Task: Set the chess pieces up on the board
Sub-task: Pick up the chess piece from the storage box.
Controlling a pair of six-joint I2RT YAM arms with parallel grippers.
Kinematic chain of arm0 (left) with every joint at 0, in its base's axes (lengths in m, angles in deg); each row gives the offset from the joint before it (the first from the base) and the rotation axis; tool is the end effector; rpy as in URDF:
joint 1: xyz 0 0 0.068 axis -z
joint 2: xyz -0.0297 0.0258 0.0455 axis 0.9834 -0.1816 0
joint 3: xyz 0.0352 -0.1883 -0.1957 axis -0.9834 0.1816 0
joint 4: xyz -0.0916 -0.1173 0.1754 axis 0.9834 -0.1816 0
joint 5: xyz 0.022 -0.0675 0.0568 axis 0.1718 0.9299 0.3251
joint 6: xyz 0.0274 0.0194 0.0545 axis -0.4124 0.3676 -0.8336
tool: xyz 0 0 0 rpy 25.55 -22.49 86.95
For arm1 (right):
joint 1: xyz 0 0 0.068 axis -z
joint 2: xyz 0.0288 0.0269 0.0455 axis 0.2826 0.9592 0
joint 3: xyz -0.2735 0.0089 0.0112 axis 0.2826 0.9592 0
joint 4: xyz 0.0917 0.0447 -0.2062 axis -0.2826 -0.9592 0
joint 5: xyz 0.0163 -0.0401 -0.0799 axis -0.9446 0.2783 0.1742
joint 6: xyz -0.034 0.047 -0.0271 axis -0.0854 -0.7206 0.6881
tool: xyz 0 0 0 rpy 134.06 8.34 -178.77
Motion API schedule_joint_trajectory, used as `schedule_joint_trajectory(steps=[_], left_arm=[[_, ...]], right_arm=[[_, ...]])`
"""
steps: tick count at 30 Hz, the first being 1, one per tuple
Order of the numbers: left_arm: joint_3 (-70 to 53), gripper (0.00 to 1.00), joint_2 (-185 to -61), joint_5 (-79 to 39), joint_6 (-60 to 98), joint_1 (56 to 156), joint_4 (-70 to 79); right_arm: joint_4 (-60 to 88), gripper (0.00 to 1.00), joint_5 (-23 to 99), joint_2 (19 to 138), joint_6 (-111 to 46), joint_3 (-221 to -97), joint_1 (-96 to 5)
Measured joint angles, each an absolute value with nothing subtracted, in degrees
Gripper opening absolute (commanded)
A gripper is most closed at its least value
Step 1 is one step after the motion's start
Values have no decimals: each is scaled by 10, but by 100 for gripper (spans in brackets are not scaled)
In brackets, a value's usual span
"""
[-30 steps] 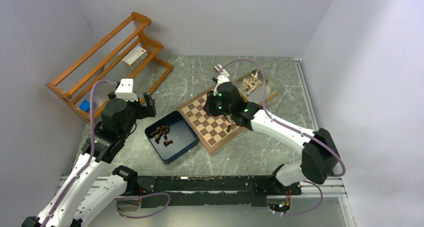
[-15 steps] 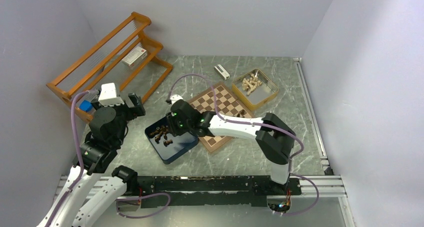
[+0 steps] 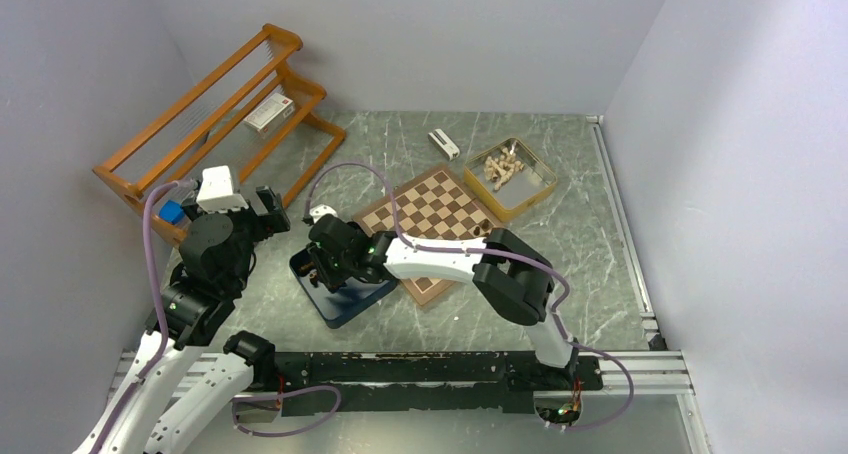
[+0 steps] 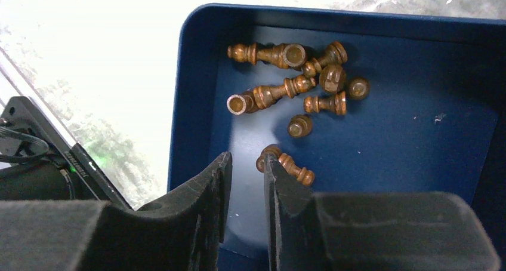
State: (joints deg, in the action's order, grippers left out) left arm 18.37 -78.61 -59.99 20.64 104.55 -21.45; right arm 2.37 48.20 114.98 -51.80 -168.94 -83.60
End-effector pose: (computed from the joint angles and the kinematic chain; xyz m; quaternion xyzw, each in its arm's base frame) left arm 0.0994 -0.0176 0.3408 -0.0985 0.7484 -0.0040 0.6558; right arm 0.1735 0.4070 0.2031 -0.3123 0.8646 0.2725 0.2839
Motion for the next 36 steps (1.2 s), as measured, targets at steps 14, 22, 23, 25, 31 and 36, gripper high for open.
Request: schedule_joint_trajectory(steps=[14,22,23,25,31,36], left_arm=[[183,98,-786,-601,207,1045,-217],[183,98,-786,-601,206,1045,-218],[183,98,-786,-601,206,1045,-218],[183,98,-786,-601,206,1045,-218],[183,98,-786,-601,207,1045,-218],[183,98,-786,-601,206,1045,-217]], right_arm=[[-18,30,491,1191,-518,-1727,-842],[-36,29,501,1198,-518,-1742,-844],[-37,29,502,1200,-518,-1744,-844],[-37,29,505,1204,-517,-1746,-844],[-43,26,511,1215,-515,-1747,-844],[-44,18,514,1216,-514,-1750,-844]])
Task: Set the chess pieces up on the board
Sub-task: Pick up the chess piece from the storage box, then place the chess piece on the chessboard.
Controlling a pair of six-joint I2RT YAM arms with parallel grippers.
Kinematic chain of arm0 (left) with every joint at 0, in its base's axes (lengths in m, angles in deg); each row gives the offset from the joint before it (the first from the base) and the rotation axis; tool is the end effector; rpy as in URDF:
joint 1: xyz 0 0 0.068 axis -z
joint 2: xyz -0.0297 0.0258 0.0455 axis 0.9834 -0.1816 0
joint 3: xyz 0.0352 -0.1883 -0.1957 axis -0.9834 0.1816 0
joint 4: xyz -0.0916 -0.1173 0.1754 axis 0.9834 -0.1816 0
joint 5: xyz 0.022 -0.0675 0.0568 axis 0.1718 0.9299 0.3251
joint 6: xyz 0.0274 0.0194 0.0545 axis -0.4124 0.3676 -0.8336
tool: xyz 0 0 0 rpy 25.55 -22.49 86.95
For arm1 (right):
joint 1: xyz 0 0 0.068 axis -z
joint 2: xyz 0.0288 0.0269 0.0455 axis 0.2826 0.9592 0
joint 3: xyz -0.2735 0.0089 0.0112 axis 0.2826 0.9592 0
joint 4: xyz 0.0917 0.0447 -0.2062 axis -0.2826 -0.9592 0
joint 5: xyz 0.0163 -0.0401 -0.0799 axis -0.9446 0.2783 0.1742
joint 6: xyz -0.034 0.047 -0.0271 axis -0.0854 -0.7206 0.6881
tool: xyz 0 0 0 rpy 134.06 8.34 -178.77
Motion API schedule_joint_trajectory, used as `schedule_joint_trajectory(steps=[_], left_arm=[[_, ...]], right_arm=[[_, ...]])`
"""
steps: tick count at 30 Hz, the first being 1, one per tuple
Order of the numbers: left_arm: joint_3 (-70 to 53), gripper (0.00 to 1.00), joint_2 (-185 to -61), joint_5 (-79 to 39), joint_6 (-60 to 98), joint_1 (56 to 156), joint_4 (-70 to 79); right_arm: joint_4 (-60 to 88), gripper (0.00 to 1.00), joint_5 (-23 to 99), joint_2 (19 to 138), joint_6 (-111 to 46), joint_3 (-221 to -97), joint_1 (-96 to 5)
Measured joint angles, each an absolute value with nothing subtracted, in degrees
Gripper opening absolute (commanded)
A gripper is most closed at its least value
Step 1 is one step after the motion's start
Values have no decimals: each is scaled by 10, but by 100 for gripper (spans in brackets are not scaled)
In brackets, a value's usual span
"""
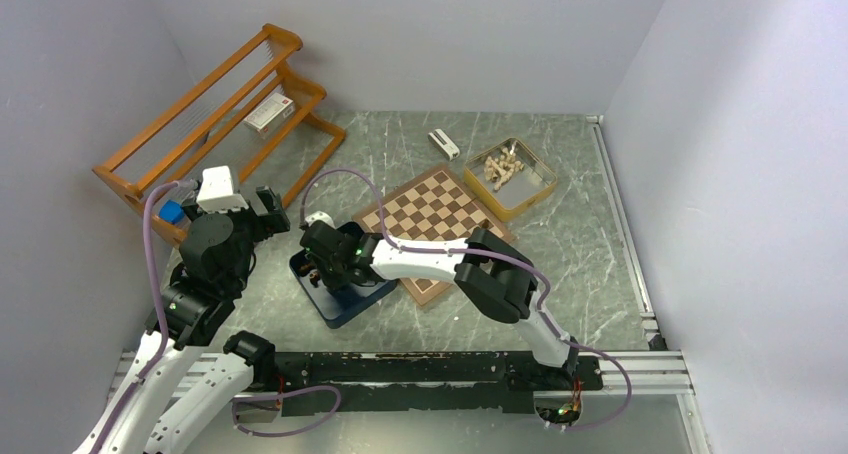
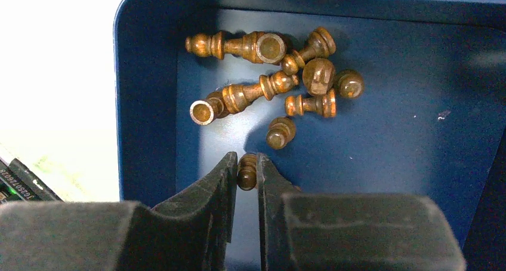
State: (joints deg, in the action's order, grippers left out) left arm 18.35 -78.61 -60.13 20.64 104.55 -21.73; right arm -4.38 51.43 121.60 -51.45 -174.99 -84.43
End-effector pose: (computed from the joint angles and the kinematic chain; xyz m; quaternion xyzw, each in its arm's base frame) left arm 0.0993 -0.0174 0.3403 -0.0987 0.7496 -0.0022 0.6545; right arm 0.1754 0.4214 0.1748 -0.3216 0.8850 0.2115 0.2618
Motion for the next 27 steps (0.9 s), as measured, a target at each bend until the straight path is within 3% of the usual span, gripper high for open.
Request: schedule_joint_trajectory(steps=[4,11,27], left_arm=[[183,98,-786,-601,206,1045,-217],[183,98,-787,-601,206,1045,-217],[183,98,-787,-585,206,1045,-217]], right_arm=[[-44,13,517,1216,-513,-1750,-844],[-44,11,533,1202,-511,-1737,-844],[-27,10,602,1037,-509,-1643,-814]])
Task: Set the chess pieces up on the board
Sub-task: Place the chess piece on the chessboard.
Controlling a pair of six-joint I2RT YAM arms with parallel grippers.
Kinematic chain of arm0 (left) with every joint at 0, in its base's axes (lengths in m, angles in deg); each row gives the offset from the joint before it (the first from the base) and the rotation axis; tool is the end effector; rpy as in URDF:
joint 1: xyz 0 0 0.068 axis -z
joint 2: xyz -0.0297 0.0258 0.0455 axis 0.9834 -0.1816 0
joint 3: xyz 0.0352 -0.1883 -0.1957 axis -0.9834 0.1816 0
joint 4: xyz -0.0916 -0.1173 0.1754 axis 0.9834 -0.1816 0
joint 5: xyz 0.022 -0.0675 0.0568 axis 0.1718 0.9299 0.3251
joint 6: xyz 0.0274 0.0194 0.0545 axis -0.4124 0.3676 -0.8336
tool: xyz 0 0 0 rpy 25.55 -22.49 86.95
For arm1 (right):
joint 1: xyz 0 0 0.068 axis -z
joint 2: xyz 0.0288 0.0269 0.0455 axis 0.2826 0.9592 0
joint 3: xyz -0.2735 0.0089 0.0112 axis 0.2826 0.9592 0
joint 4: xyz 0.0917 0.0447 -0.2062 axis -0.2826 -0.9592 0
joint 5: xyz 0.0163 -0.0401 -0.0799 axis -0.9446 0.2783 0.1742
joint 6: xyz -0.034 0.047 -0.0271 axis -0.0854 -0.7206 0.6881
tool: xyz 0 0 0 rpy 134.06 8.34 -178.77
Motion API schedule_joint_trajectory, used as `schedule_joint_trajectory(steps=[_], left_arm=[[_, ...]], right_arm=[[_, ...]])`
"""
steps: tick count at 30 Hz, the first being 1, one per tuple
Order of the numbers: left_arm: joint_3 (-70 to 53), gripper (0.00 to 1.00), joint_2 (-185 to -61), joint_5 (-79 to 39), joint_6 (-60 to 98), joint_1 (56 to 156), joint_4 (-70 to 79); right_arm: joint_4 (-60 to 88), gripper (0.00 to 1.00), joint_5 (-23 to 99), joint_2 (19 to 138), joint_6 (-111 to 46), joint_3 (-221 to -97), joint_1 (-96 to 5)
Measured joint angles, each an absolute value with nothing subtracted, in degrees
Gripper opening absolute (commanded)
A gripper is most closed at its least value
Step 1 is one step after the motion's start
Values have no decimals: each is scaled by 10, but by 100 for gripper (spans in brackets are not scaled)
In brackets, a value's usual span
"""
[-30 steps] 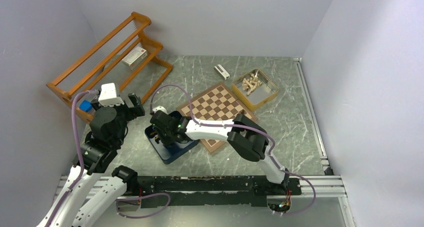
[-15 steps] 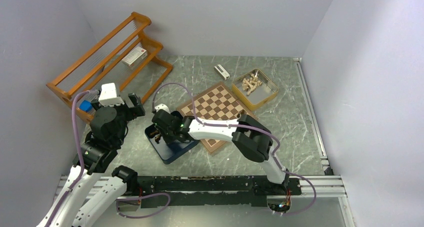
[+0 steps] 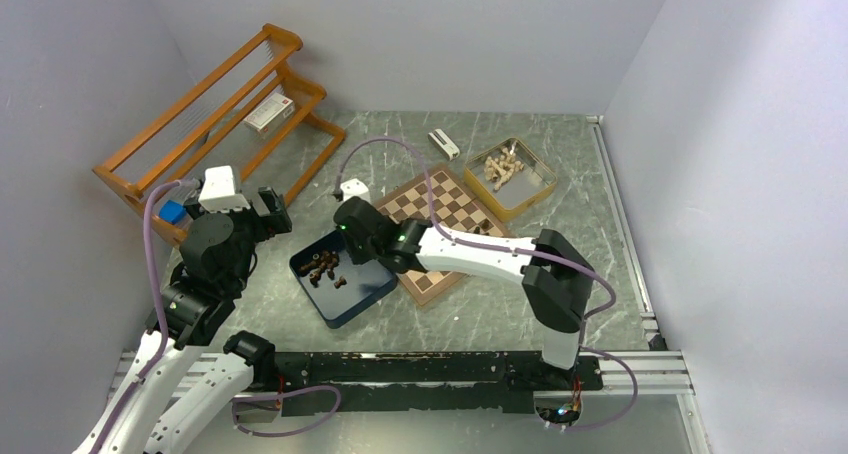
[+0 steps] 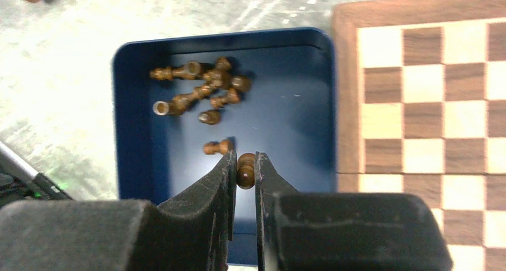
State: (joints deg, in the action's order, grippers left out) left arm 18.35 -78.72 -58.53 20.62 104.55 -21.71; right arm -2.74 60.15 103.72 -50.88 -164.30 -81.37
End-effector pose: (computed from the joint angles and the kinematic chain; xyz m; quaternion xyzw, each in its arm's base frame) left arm 0.0998 -0.0190 0.3401 -0.0894 0.7520 -0.0122 0.6529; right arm 0.1808 0.3578 0.2505 -0.2584 0.8708 0.2041 0.3650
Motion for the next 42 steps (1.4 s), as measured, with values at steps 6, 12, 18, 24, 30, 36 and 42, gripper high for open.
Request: schedule_joint_trajectory(steps=[6,12,18,24,30,36,42], left_arm=[[183,98,-787,-579,206,1045,-217],[183,98,-787,-575,206,1045,-217],[183,98,-790,-574,206,1045,-217],[183,98,-791,-573,206,1045,-217],[183,98,-793,-572,206,1045,-217],[183,98,-794,-572,206,1045,-217],[183,98,-794,-570,206,1045,-217]], right_arm=[[-28,10,645,977,-507,-1579,-777],[-24,10,682,894,-507,-1494,-713],[-23,10,702,833,-505,-1431,-639],[-14,10,706,813,-496,-1393,-587],[-6,11,700,813,-491,-1386,-568],[10,11,693,813,-487,-1376,-550],[19,11,683,814,-487,-1352,-530]])
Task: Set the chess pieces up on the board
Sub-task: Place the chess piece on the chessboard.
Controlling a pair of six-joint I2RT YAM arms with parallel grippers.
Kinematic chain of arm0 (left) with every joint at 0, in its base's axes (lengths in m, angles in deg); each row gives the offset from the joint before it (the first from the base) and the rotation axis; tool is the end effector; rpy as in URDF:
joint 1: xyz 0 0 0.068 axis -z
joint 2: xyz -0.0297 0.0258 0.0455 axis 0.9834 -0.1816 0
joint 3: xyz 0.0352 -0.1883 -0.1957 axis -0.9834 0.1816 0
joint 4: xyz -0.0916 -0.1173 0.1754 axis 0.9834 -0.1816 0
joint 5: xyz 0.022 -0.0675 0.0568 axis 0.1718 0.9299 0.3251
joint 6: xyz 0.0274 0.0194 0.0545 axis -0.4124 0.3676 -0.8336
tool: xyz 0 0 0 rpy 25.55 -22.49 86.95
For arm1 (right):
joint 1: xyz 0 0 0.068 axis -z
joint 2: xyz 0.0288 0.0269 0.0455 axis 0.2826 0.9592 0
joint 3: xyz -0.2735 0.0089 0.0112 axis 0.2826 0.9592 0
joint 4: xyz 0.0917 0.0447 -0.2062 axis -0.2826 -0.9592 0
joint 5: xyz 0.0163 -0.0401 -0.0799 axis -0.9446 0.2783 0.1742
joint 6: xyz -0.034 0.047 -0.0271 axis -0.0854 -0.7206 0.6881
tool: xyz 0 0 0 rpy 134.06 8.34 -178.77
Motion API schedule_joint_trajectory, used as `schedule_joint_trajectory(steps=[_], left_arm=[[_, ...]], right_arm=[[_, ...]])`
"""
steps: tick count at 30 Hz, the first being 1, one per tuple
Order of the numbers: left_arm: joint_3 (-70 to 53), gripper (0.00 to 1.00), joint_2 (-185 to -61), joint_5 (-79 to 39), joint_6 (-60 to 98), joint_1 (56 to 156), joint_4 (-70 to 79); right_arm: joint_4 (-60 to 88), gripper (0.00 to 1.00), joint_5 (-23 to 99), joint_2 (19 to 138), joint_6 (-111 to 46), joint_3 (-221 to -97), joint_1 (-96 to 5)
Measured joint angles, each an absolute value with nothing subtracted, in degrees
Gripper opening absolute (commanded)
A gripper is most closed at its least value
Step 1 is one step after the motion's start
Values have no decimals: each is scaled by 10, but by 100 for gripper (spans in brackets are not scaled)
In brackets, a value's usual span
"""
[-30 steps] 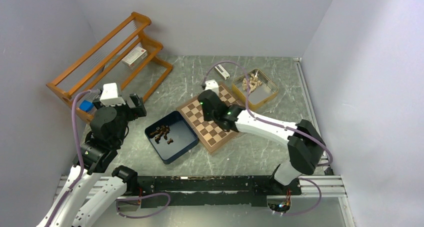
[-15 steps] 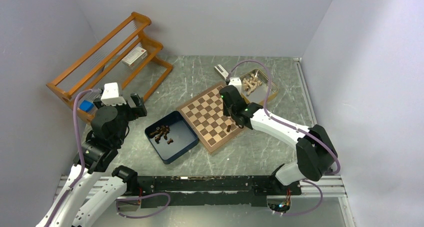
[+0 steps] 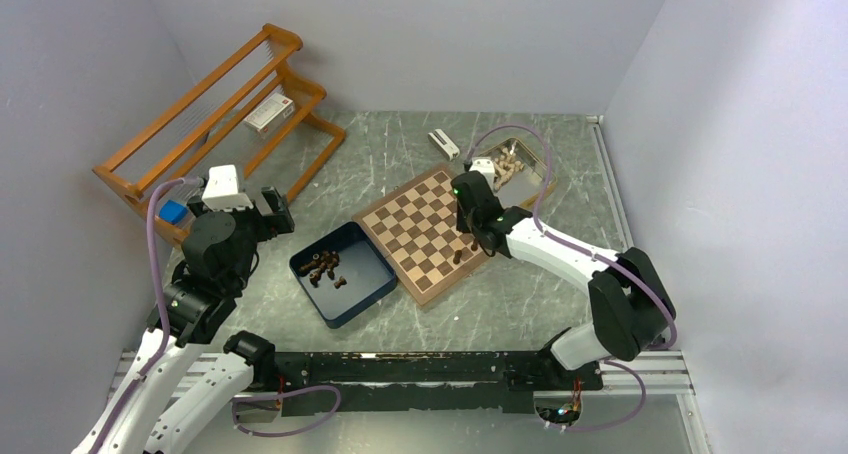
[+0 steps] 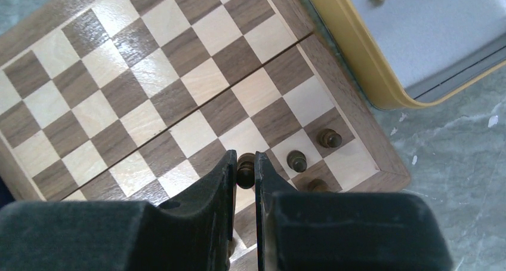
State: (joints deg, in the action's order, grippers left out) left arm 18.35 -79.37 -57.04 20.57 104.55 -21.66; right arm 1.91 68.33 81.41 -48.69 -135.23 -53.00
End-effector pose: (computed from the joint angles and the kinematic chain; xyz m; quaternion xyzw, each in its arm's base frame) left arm 0.1023 -0.0213 0.3392 -0.0794 0.7569 -0.0197 0.6484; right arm 0.2427 0.1565 0.2325 -0.0290 0.9063 0.0331 0.4203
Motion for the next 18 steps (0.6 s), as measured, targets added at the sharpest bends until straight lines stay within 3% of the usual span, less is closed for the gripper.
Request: schedule_joint_trajectory(steps=[18], left_arm=[[183,98,-801,-566,206,1045,-216]], right_arm=[[30,12,655,826,-487,-1330,-506]])
